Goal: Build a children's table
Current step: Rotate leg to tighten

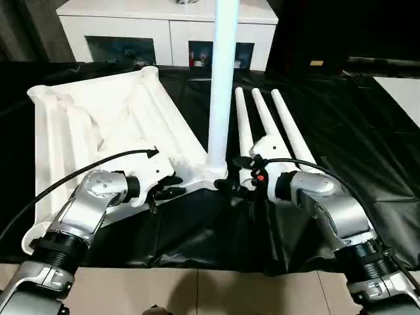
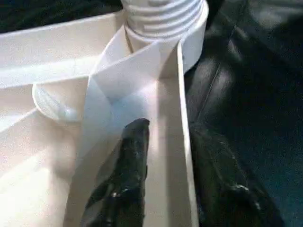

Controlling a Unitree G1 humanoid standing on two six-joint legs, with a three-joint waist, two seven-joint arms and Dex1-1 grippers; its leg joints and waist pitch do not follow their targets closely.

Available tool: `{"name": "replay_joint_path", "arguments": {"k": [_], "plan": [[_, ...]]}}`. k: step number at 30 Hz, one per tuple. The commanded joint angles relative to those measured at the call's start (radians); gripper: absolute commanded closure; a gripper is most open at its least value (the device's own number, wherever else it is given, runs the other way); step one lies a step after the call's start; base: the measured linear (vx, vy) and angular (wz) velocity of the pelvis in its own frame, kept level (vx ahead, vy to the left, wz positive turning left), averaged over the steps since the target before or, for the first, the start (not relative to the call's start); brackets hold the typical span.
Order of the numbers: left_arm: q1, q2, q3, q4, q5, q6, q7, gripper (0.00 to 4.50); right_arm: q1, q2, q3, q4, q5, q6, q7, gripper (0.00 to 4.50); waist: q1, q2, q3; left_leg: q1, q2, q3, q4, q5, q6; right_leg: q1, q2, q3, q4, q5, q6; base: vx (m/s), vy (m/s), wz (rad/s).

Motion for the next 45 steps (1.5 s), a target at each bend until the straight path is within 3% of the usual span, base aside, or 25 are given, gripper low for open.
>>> {"name": "replay_joint_path", "arguments": {"k": [1, 6, 8, 9, 18, 25, 27, 30, 31, 34, 35, 37, 38, 44, 45], "plan": [[-0.006, 0.013, -0.02, 0.007, 0.019, 0.024, -0.007, 2.67, -0.001, -0.008, -0.013, -0.012, 0.006, 0.014, -0.014, 0.34, 0.001, 0.016, -0.07, 0.012, 0.011, -0.001, -0.066, -0.157, -0.018, 0.057, -0.046, 0.035, -0.058, 0.049, -0.232, 0.0, 0.0, 0.0], [0.008, 0.032, -0.026, -0.017, 0.024, 0.076, -0.025, 2.81, -0.011, -0.001, -0.015, 0.003, 0.005, 0.009, -0.021, 0.34, 0.001, 0.013, -0.067, 0.014, 0.013, -0.001, -0.07, -0.185, -0.025, 0.055, -0.048, 0.036, -0.062, -0.009, -0.228, 0.0, 0.0, 0.0], [0.012, 0.032, -0.019, -0.026, 0.022, 0.094, -0.021, 3.04, -0.015, 0.005, -0.017, 0.009, 0.009, 0.008, -0.021, 0.34, 0.001, 0.016, -0.068, 0.014, 0.012, -0.001, -0.068, -0.178, -0.024, 0.054, -0.048, 0.036, -0.061, -0.005, -0.23, 0.0, 0.0, 0.0], [0.013, 0.031, -0.015, -0.029, 0.019, 0.098, -0.02, 3.04, -0.017, 0.008, -0.016, 0.014, 0.008, 0.006, -0.02, 0.34, 0.001, 0.011, -0.069, 0.014, 0.013, -0.001, -0.068, -0.17, -0.021, 0.055, -0.048, 0.036, -0.06, 0.005, -0.231, 0.0, 0.0, 0.0], [0.042, 0.033, 0.001, -0.071, -0.012, 0.118, -0.03, 3.72, -0.031, 0.017, -0.005, 0.058, -0.003, -0.031, -0.02, 0.34, 0.001, 0.01, -0.069, 0.011, 0.011, 0.001, -0.066, -0.147, -0.007, 0.056, -0.048, 0.035, -0.058, 0.026, -0.239, 0.0, 0.0, 0.0], [0.076, 0.032, -0.004, -0.128, -0.035, 0.1, -0.055, 4.35, -0.073, 0.055, 0.019, 0.179, -0.04, -0.121, -0.036, 0.34, 0.001, 0.002, -0.07, 0.011, 0.013, 0.003, -0.067, -0.146, 0.0, 0.054, -0.05, 0.036, -0.058, 0.002, -0.236, 0.0, 0.0, 0.0], [0.079, 0.031, -0.003, -0.134, -0.04, 0.094, -0.059, 4.45, -0.08, 0.06, 0.02, 0.194, -0.042, -0.13, -0.038, 0.34, 0.002, 0.005, -0.07, 0.011, 0.012, 0.003, -0.065, -0.132, 0.003, 0.053, -0.049, 0.036, -0.057, 0.017, -0.24, 0.0, 0.0, 0.0], [0.09, 0.031, -0.004, -0.16, -0.056, 0.076, -0.075, 4.45, -0.11, 0.079, 0.032, 0.258, -0.059, -0.165, -0.047, 0.34, 0.001, 0.005, -0.07, 0.01, 0.012, 0.003, -0.065, -0.12, 0.006, 0.053, -0.048, 0.035, -0.055, 0.032, -0.244, 0.0, 0.0, 0.0], [0.098, 0.035, -0.005, -0.178, -0.058, 0.083, -0.081, 4.45, -0.13, 0.091, 0.044, 0.307, -0.077, -0.193, -0.05, 0.34, 0.003, -0.001, -0.072, 0.009, 0.013, 0.003, -0.065, -0.112, 0.012, 0.053, -0.052, 0.034, -0.051, 0.036, -0.25, 0.0, 0.0, 0.0], [0.106, 0.043, -0.008, -0.19, -0.054, 0.087, -0.083, 4.45, -0.148, 0.104, 0.049, 0.355, -0.087, -0.218, -0.047, 0.34, 0.005, 0.0, -0.069, 0.01, 0.014, 0.005, -0.065, -0.117, 0.017, 0.051, -0.052, 0.035, -0.054, 0.013, -0.246, 0.0, 0.0, 0.0], [0.111, 0.047, -0.005, -0.193, -0.054, 0.09, -0.083, 4.45, -0.156, 0.111, 0.044, 0.375, -0.083, -0.229, -0.04, 0.34, 0.004, -0.011, -0.068, 0.009, 0.013, 0.007, -0.066, -0.118, 0.02, 0.052, -0.05, 0.035, -0.056, 0.008, -0.243, 0.0, 0.0, 0.0], [0.116, 0.05, -0.002, -0.197, -0.053, 0.091, -0.082, 4.45, -0.164, 0.116, 0.04, 0.395, -0.083, -0.24, -0.038, 0.34, 0.005, -0.004, -0.068, 0.01, 0.014, 0.005, -0.067, -0.118, 0.018, 0.052, -0.052, 0.035, -0.054, 0.002, -0.238, 0.0, 0.0, 0.0], [0.121, 0.054, 0.001, -0.203, -0.054, 0.094, -0.084, 4.5, -0.17, 0.12, 0.037, 0.413, -0.081, -0.249, -0.033, 0.51, 0.005, -0.009, -0.068, 0.01, 0.014, 0.005, -0.067, -0.116, 0.018, 0.052, -0.052, 0.034, -0.054, 0.003, -0.237, 0.0, 0.0, 0.0], [0.131, 0.066, 0.008, -0.213, -0.051, 0.097, -0.085, 4.5, -0.186, 0.12, 0.035, 0.455, -0.082, -0.279, -0.014, 0.91, 0.005, -0.007, -0.07, 0.009, 0.013, 0.005, -0.065, -0.103, 0.027, 0.053, -0.051, 0.035, -0.051, 0.026, -0.24, 0.0, 0.0, 0.0], [0.135, 0.072, 0.01, -0.215, -0.049, 0.098, -0.088, 4.5, -0.19, 0.119, 0.031, 0.47, -0.083, -0.291, -0.008, 0.91, 0.005, -0.014, -0.069, 0.008, 0.013, 0.006, -0.065, -0.103, 0.032, 0.054, -0.052, 0.034, -0.051, 0.019, -0.241, 0.0, 0.0, 0.0]]}}
